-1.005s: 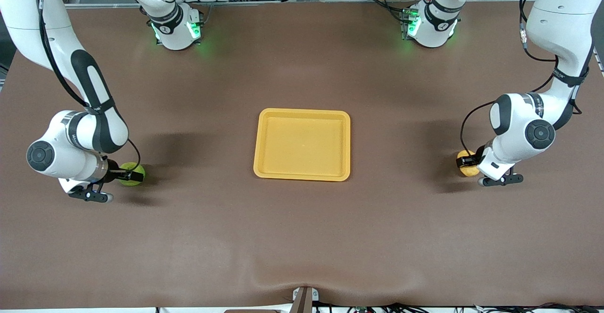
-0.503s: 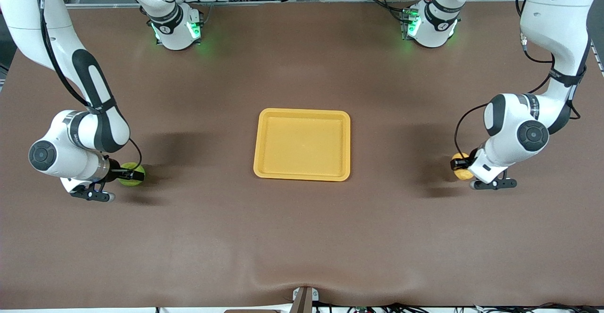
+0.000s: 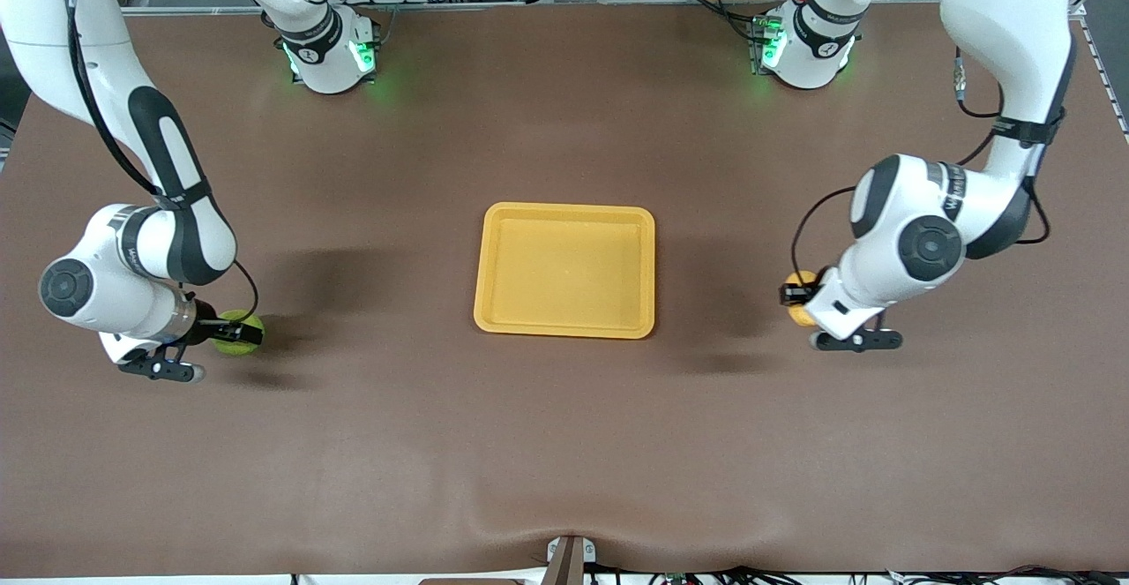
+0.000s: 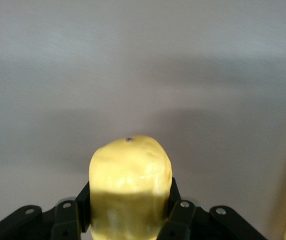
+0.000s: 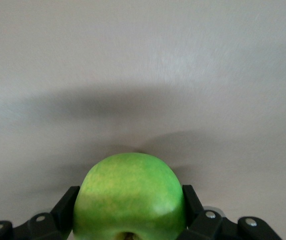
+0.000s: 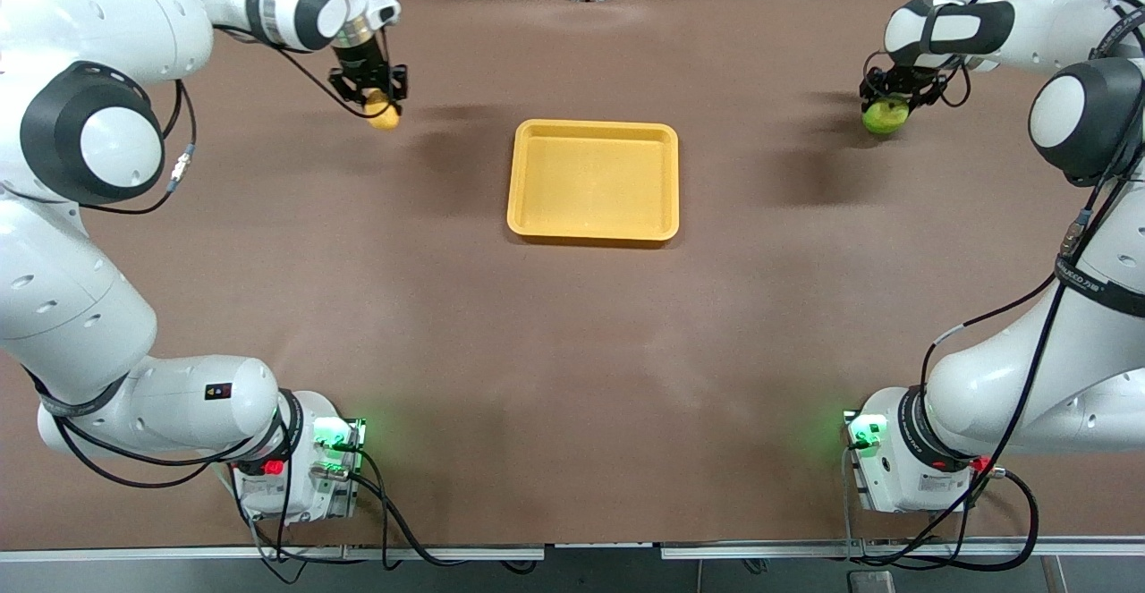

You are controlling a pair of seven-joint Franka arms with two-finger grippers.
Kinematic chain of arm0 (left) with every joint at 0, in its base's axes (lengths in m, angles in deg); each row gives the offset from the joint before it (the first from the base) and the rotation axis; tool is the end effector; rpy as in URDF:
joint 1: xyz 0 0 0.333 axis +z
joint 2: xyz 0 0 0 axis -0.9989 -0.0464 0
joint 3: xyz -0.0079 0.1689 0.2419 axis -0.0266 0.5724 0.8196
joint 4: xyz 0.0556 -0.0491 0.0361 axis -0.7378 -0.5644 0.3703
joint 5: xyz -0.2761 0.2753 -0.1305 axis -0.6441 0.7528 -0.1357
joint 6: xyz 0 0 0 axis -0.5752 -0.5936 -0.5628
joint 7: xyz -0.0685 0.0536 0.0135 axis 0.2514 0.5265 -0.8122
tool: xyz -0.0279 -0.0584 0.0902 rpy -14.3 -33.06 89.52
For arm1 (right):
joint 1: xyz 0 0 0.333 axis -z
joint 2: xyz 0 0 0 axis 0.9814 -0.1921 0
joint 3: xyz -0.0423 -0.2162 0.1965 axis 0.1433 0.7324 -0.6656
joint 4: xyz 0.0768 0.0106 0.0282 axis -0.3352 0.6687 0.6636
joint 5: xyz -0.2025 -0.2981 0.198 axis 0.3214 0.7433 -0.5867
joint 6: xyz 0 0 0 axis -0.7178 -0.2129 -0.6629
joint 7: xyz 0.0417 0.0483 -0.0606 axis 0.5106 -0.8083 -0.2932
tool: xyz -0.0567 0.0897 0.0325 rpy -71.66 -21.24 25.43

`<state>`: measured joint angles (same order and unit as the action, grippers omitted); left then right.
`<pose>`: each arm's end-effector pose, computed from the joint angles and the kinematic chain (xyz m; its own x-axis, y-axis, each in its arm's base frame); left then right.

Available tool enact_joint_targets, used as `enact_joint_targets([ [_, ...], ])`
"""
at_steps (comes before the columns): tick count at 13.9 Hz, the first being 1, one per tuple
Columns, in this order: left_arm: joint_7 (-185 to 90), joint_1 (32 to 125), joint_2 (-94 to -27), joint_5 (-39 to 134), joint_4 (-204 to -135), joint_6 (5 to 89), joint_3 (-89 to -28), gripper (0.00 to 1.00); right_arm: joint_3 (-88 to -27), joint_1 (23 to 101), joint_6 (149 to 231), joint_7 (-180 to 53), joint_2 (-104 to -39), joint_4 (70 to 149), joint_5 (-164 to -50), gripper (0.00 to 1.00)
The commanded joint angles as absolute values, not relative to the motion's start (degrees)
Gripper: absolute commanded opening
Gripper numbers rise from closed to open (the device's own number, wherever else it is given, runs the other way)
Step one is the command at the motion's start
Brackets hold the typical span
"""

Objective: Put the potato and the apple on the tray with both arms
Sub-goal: 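Carry the potato with the left gripper onto the tray while the right lifts apple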

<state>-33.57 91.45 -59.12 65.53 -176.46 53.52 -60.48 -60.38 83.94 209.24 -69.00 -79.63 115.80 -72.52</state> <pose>0.6120 -0.1609 0.2649 0.9958 0.0046 -0.0912 0.0035 -0.9999 -0.0125 0.6435 -0.0820 0.1971 0.9861 -0.1646 -0.0234 -0.1648 -0.9863 -0.0084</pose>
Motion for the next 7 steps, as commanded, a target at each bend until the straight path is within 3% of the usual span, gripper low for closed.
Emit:
enact_joint_targets([
  [1, -28.9, 88.2, -59.7, 66.1, -174.2, 51.8, -62.4, 0.23, -60.8, 83.8, 206.6, -66.9, -75.5, 114.8, -73.2, 0.72],
  [4, -21.3, 80.3, -61.1, 67.1, -171.4, 50.7, -62.1, 0.28, -62.7, 84.0, 206.0, -63.8, -76.3, 109.0, -73.8, 0.72],
  [7, -15.1, 73.6, -62.4, 68.7, -169.0, 50.6, -62.1, 0.25, -65.1, 83.1, 205.7, -64.1, -78.0, 105.6, -79.8, 0.72],
])
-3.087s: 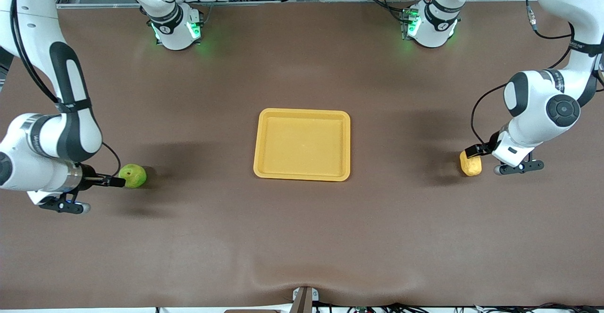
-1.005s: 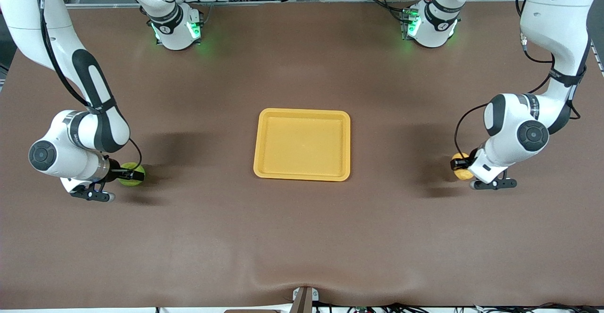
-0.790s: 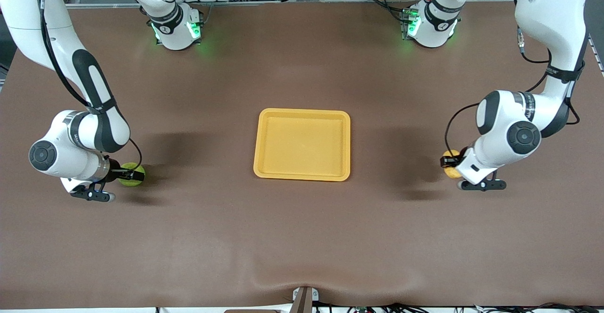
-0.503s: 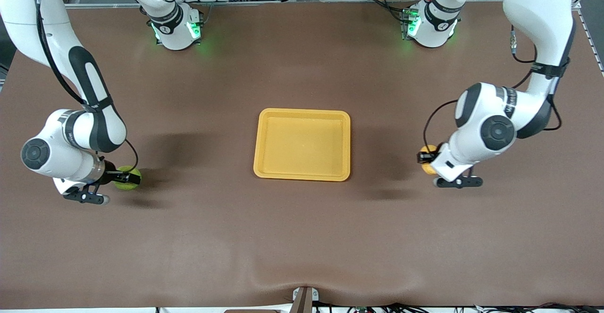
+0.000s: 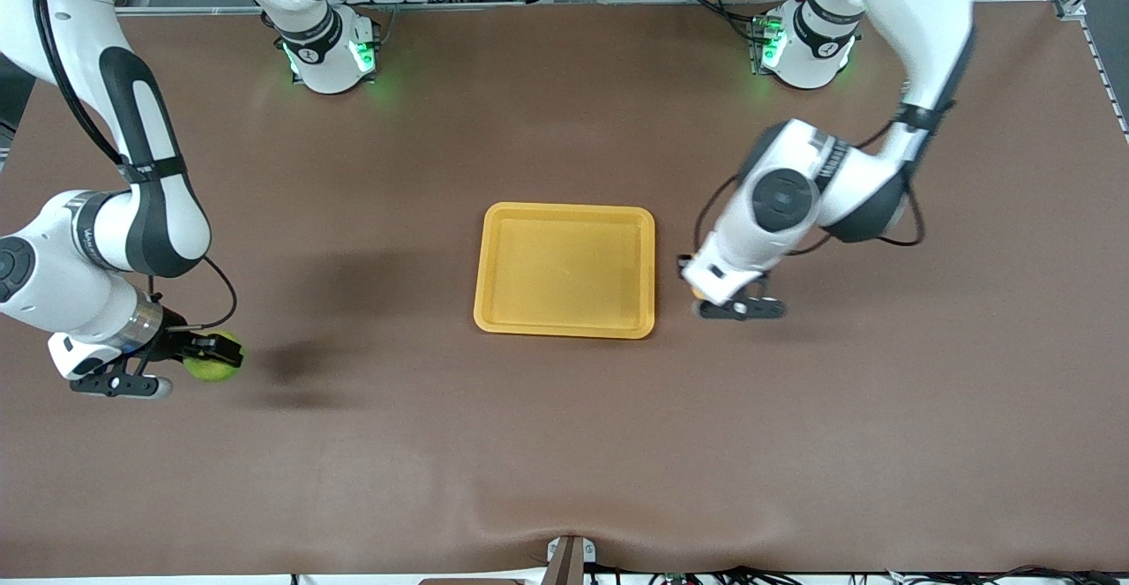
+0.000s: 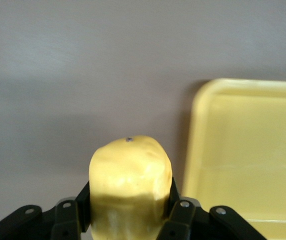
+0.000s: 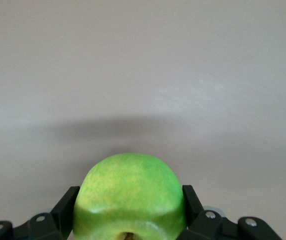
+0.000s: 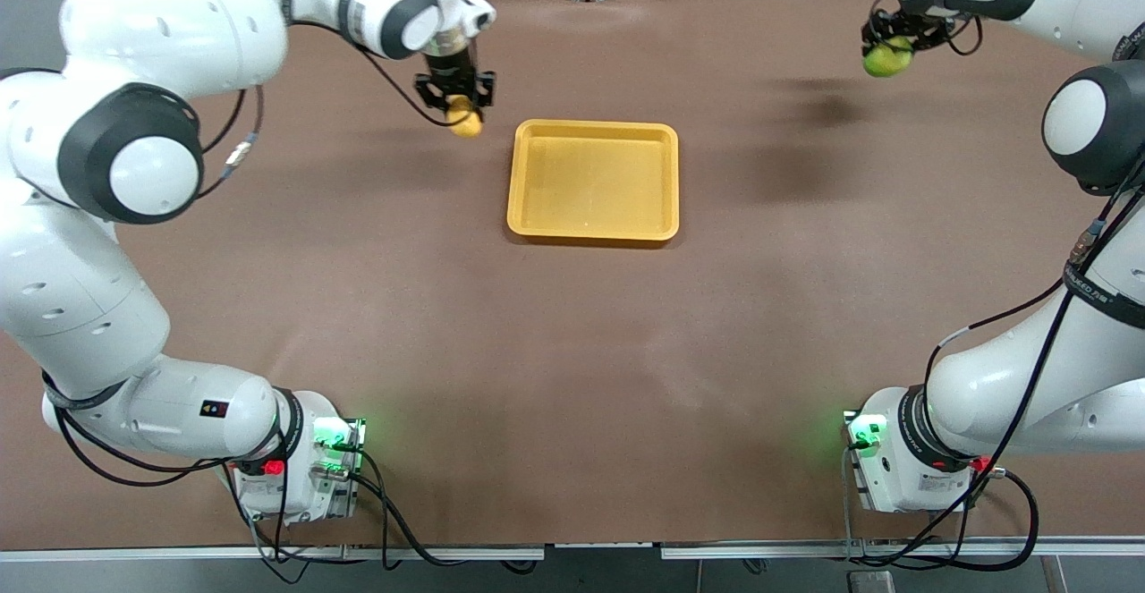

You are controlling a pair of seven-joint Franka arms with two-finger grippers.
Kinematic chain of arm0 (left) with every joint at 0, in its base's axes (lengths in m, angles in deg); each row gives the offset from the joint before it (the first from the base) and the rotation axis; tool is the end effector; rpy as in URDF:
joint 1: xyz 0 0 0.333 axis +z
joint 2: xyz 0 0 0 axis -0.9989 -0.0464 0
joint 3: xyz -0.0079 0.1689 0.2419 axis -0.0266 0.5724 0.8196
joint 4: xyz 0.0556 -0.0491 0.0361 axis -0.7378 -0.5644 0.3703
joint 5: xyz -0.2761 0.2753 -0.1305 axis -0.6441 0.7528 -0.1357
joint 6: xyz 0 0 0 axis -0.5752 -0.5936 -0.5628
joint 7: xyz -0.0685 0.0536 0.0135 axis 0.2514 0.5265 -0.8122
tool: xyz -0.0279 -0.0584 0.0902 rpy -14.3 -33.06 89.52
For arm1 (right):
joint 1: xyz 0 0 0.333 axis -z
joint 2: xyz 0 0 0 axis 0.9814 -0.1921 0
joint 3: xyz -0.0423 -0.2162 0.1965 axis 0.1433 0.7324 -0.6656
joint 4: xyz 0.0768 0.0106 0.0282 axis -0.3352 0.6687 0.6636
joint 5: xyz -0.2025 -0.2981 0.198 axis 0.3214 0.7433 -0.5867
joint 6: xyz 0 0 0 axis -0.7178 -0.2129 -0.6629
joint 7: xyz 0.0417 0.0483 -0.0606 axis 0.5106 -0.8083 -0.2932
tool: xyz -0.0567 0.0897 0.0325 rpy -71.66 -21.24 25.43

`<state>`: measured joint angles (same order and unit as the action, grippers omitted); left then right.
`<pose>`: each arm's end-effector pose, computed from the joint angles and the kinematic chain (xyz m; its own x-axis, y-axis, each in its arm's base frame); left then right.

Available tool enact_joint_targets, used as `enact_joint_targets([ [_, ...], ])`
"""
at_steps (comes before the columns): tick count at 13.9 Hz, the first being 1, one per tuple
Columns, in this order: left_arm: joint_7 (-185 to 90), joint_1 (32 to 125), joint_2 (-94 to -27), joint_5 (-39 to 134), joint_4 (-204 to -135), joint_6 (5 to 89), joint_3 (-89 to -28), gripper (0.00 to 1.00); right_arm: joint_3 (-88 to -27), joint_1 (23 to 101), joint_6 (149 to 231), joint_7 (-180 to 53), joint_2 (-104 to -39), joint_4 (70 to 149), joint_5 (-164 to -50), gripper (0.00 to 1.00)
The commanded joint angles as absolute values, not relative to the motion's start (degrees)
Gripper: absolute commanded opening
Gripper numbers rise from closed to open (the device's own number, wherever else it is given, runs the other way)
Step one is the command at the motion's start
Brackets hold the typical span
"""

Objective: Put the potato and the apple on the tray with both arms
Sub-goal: 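Carry the potato with the left gripper onto the tray while the right lifts apple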

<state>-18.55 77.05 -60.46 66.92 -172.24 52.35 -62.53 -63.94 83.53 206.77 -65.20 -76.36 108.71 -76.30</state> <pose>0.5610 -0.3309 0.2851 0.9984 -0.0211 -0.0524 -0.0220 -0.9996 -0.0167 0.6862 -0.0400 0.2871 0.9900 -0.0813 0.1149 -0.0709 -0.9932 -0.0923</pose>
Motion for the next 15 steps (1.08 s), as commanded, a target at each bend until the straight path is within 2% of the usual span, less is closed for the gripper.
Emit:
enact_joint_targets([
  [1, -13.4, 71.7, -62.9, 68.7, -168.9, 50.6, -62.0, 0.25, -65.2, 81.9, 205.0, -64.1, -77.9, 105.2, -81.2, 0.72],
  [5, -3.4, 65.9, -67.0, 68.7, -169.3, 49.2, -62.0, 0.28, -66.1, 78.5, 195.2, -66.5, -76.9, 105.1, -81.5, 0.73],
  [9, -1.3, 63.5, -72.4, 71.1, -167.4, 49.2, -61.9, 0.28, -68.4, 72.9, 189.6, -69.5, -75.7, 105.3, -81.4, 0.73],
  [14, -1.3, 62.9, -74.5, 71.2, -166.7, 49.2, -61.7, 0.29, -68.2, 61.2, 187.3, -69.1, -73.1, 105.9, -81.1, 0.72],
  [15, -1.3, 62.9, -74.6, 71.2, -166.6, 49.3, -61.7, 0.33, -68.3, 60.0, 186.7, -67.8, -73.1, 105.9, -81.0, 0.71],
])
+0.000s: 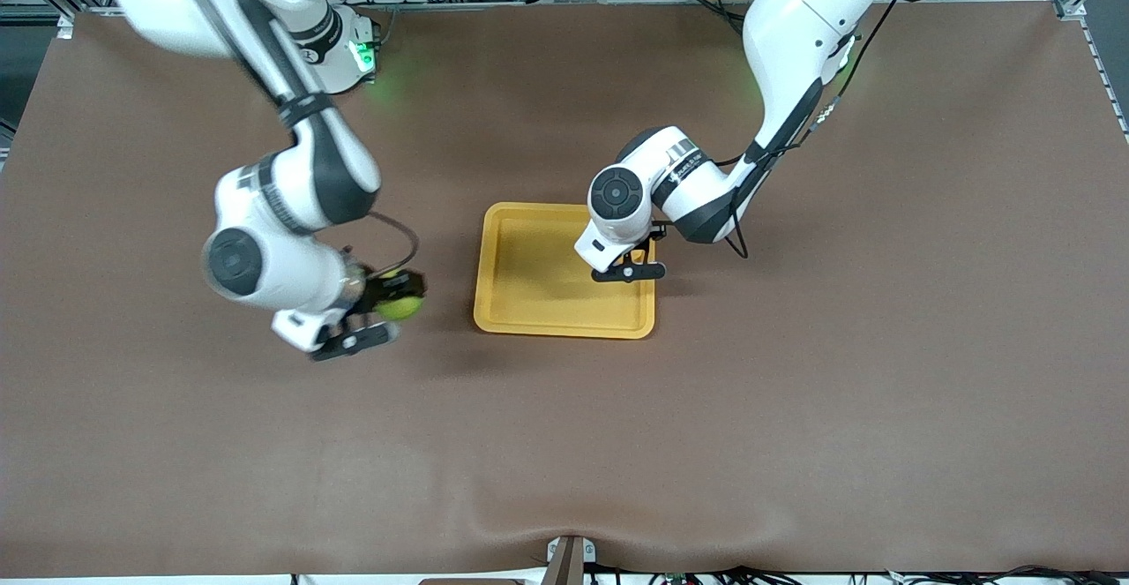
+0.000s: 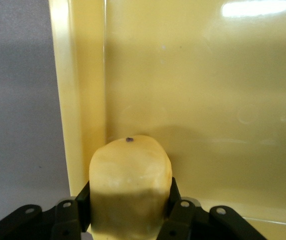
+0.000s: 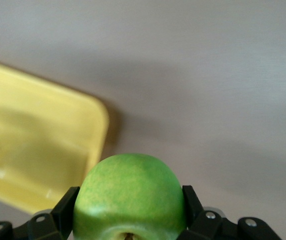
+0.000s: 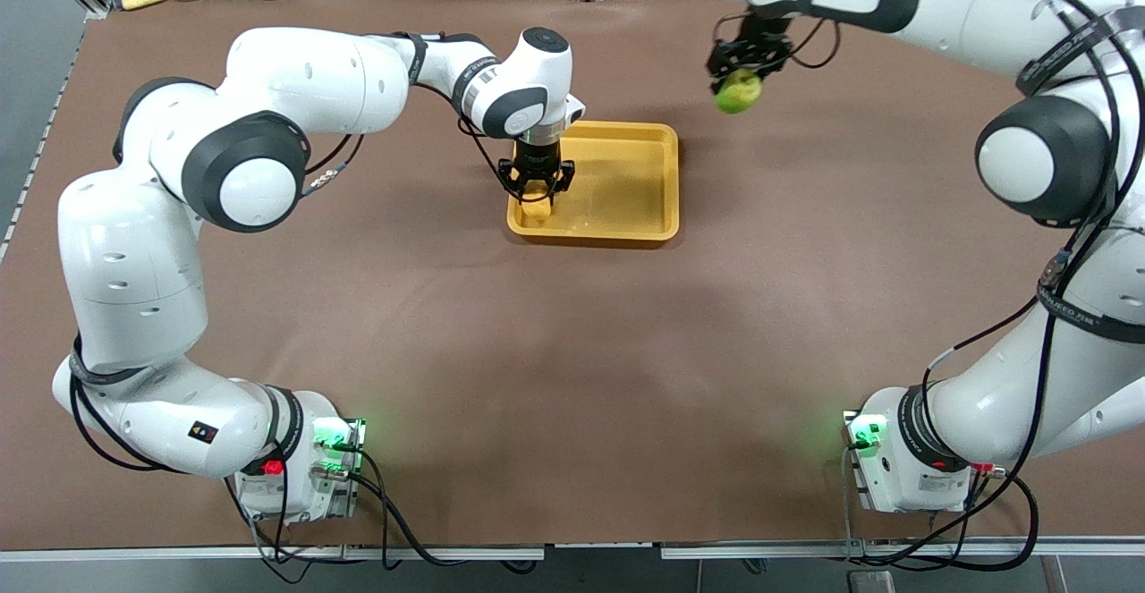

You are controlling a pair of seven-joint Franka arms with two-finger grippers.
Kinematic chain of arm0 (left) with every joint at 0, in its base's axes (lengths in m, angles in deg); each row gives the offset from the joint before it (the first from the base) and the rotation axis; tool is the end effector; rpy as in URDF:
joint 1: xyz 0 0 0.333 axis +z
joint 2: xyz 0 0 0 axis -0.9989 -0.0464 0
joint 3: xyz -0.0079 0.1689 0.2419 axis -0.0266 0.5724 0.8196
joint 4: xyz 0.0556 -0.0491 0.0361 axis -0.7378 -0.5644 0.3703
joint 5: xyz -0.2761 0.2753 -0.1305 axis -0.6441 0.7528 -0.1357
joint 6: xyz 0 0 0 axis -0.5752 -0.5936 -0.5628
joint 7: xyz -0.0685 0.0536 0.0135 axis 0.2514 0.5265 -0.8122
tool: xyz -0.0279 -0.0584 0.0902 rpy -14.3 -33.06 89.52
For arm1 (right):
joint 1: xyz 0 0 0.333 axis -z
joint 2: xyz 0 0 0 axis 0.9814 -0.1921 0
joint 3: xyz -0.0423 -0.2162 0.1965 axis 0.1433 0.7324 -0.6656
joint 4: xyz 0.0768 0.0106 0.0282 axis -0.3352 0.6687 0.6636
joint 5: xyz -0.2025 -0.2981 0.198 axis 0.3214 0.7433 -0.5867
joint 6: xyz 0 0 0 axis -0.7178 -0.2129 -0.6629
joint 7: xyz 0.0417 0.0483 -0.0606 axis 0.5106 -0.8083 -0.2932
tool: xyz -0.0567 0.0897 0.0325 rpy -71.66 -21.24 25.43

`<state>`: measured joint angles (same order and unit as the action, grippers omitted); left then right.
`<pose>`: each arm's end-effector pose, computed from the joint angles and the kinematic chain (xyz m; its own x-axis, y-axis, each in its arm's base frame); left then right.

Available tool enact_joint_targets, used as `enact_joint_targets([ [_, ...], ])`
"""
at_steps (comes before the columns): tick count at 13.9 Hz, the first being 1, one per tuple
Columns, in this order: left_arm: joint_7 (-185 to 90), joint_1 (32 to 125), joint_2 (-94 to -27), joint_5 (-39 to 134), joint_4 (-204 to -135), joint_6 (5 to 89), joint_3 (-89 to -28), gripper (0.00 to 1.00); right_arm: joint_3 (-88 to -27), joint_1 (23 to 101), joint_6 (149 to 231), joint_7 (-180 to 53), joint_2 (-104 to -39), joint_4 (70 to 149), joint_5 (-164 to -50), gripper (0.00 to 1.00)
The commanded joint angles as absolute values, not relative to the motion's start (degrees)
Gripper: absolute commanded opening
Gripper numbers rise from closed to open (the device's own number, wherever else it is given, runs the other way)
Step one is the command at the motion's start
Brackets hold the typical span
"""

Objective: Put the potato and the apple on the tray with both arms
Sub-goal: 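Carry the potato with the left gripper onto the tray while the right lifts apple, then release the potato on the tray and raise the left gripper away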

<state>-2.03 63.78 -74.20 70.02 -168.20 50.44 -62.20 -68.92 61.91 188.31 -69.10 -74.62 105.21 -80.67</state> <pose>0.4688 -0.4438 0.1650 0.9800 0.0319 -0.1966 0.0047 -0.9906 -0.1370 0.6131 0.2686 0.3111 0.9442 0.3041 -0.1264 0.2752 -0.9394 -0.2046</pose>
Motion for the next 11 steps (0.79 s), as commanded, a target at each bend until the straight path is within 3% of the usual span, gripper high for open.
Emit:
enact_joint_targets([
  [1, -1.3, 63.0, -75.0, 71.2, -166.2, 49.3, -61.7, 0.33, -68.4, 59.0, 186.6, -64.0, -73.1, 105.8, -81.0, 0.64],
  [4, -1.0, 62.9, -75.7, 71.2, -165.8, 49.3, -61.1, 0.43, -68.4, 55.7, 187.9, -48.2, -73.1, 105.7, -81.0, 0.64],
  [6, -0.5, 62.6, -75.9, 71.1, -165.7, 49.3, -60.6, 0.62, -68.3, 54.4, 189.4, -43.4, -73.3, 105.7, -80.9, 0.64],
  [8, 0.2, 62.6, -76.1, 71.1, -165.6, 49.3, -60.5, 0.94, -68.3, 54.0, 191.2, -40.6, -73.5, 105.9, -80.8, 0.64],
  [9, 0.3, 62.7, -76.0, 71.2, -165.6, 49.3, -60.5, 1.00, -68.3, 54.0, 192.2, -38.2, -73.5, 106.2, -80.8, 0.64],
  [11, 0.3, 63.3, -75.3, 71.2, -164.5, 49.1, -60.5, 1.00, -68.3, 53.9, 193.7, -33.8, -73.9, 107.5, -80.8, 0.61],
])
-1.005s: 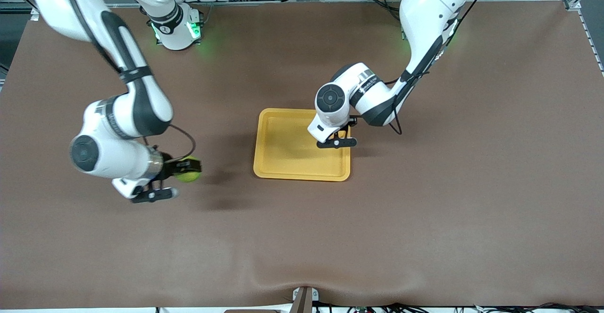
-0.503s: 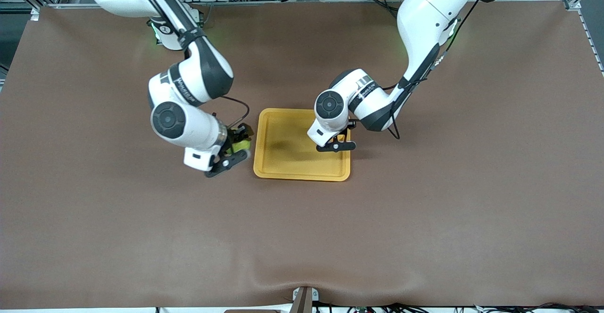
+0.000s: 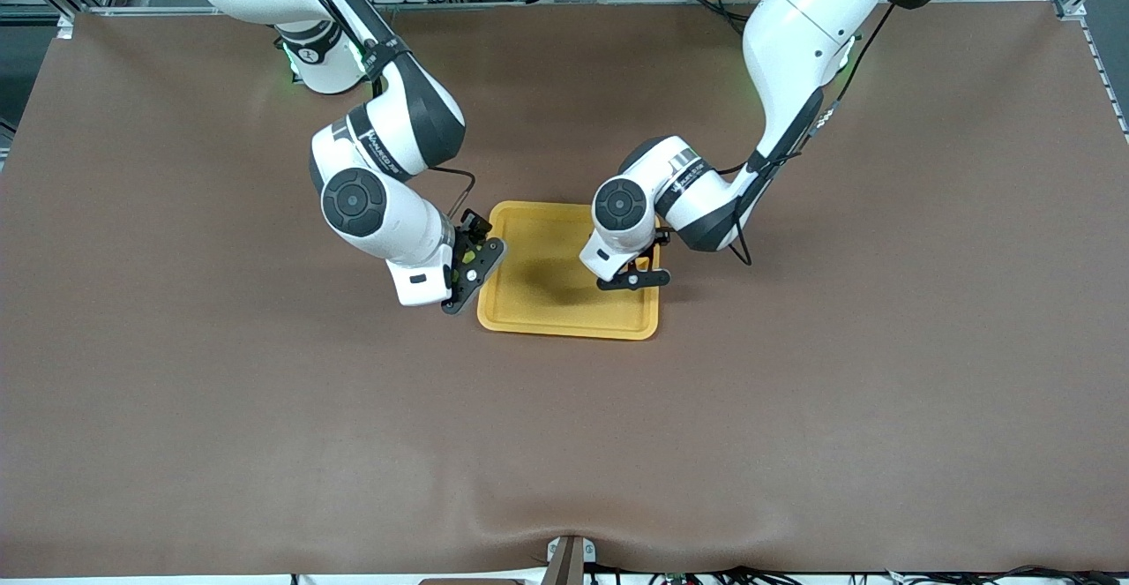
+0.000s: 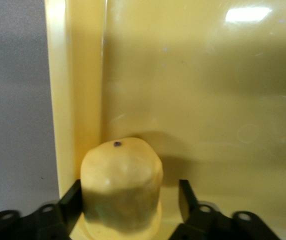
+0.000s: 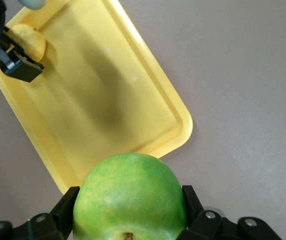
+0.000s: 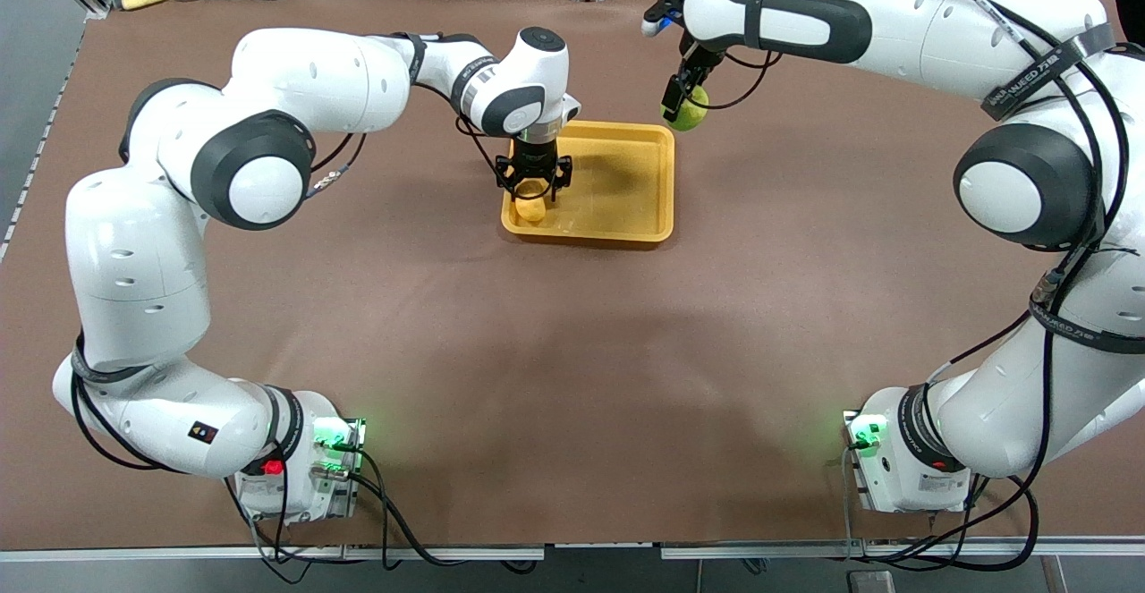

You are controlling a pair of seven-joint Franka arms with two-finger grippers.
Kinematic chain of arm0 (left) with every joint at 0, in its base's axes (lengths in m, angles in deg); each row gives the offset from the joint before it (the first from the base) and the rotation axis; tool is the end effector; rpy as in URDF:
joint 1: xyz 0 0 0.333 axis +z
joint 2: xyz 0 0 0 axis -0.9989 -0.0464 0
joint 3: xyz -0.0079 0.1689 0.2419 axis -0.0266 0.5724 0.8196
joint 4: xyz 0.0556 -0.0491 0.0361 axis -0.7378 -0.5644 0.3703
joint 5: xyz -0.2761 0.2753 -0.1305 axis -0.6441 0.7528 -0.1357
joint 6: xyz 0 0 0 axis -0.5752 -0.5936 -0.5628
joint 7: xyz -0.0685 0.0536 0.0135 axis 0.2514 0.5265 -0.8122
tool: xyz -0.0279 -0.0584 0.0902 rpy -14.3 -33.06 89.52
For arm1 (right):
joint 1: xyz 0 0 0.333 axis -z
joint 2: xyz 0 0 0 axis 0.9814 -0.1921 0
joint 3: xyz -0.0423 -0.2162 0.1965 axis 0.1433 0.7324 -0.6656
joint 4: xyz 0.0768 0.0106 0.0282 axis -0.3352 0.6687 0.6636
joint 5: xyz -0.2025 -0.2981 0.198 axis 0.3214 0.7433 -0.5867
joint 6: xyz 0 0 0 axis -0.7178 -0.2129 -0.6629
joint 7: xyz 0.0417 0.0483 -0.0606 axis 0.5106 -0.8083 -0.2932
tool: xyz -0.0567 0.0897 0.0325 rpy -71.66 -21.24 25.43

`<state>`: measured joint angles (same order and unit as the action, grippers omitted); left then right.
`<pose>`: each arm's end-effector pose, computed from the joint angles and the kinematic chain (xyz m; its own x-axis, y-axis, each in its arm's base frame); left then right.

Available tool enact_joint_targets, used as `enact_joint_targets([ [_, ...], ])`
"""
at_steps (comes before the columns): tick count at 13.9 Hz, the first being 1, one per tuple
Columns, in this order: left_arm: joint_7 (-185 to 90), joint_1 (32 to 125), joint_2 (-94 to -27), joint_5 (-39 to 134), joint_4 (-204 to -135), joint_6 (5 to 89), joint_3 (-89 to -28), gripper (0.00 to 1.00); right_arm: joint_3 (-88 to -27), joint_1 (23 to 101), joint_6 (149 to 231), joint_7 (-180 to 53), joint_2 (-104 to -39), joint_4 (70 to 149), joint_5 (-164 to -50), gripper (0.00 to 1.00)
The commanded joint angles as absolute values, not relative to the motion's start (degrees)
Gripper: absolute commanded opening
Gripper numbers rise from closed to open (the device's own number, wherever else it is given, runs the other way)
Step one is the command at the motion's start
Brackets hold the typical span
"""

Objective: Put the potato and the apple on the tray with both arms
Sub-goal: 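Release the potato on the tray and raise the left gripper away, then lower the apple onto the tray and open the right gripper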

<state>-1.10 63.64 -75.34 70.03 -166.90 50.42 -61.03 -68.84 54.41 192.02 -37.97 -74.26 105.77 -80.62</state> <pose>0.4800 -0.4377 0.1589 0.9794 0.0671 -0.1904 0.0393 -0.9885 -0.1460 0.5786 0.3469 0.3156 0.5729 0.8183 0.0479 0.8069 -0.5527 -0.2084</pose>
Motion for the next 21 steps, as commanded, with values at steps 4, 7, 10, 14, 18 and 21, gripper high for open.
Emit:
enact_joint_targets([
  [4, -0.6, 66.2, -71.0, 71.2, -160.9, 42.2, -60.6, 1.00, -68.3, 52.9, 195.6, -32.3, -75.2, 108.5, -80.8, 0.61],
  [7, -0.9, 67.7, -68.1, 70.5, -156.4, 34.9, -60.6, 1.00, -68.3, 50.8, 198.6, -30.9, -76.8, 108.6, -80.8, 0.62],
  [10, -8.9, 73.2, -64.4, 68.9, -154.8, 29.9, -61.3, 1.00, -68.2, 49.4, 199.9, -30.7, -77.8, 108.6, -79.5, 0.64],
  [14, -22.4, 81.0, -58.4, 63.1, -154.4, 26.3, -61.3, 1.00, -68.2, 47.5, 201.7, -30.0, -80.3, 108.5, -73.7, 0.67],
  [18, -27.4, 86.6, -51.4, 62.9, -154.4, 23.2, -61.2, 1.00, -68.2, 45.3, 206.7, -30.0, -83.5, 108.6, -72.8, 0.75],
  [21, -31.0, 91.4, -47.9, 63.1, -154.5, 21.2, -61.0, 1.00, -68.1, 45.3, 207.0, -30.0, -84.0, 108.8, -70.2, 0.75],
])
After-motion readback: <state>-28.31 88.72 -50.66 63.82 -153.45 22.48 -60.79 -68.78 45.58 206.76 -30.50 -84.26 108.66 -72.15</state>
